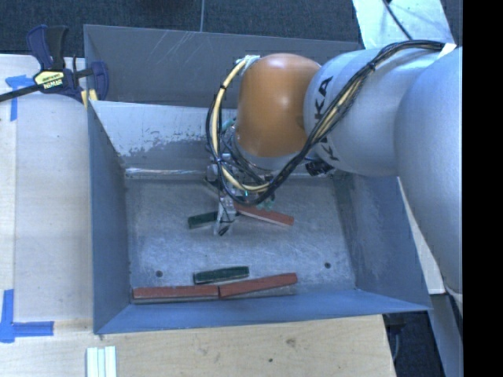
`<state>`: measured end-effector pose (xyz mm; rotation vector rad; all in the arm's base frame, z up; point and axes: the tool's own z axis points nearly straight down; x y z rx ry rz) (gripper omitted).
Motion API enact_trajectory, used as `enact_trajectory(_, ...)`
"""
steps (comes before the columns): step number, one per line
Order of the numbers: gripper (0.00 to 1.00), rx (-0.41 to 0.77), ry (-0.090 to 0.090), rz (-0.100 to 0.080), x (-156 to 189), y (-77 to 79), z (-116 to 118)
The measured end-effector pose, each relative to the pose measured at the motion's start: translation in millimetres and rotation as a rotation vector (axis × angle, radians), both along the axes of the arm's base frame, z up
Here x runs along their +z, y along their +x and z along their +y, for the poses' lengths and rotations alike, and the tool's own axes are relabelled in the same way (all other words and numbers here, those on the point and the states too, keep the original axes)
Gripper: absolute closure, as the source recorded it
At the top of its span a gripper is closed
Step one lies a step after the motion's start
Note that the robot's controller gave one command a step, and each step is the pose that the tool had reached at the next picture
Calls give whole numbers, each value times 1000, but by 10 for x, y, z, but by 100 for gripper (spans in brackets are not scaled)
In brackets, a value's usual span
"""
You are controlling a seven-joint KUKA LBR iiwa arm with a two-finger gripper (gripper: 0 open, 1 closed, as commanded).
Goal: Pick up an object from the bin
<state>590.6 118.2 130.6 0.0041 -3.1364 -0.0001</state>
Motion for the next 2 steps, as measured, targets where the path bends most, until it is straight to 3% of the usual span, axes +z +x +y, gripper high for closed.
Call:
enact_trajectory(1, 0, 20, 2, -10, -623, -66, -137)
enact_trajectory(2, 100, 18, 3, -15, -581, -47, -131)
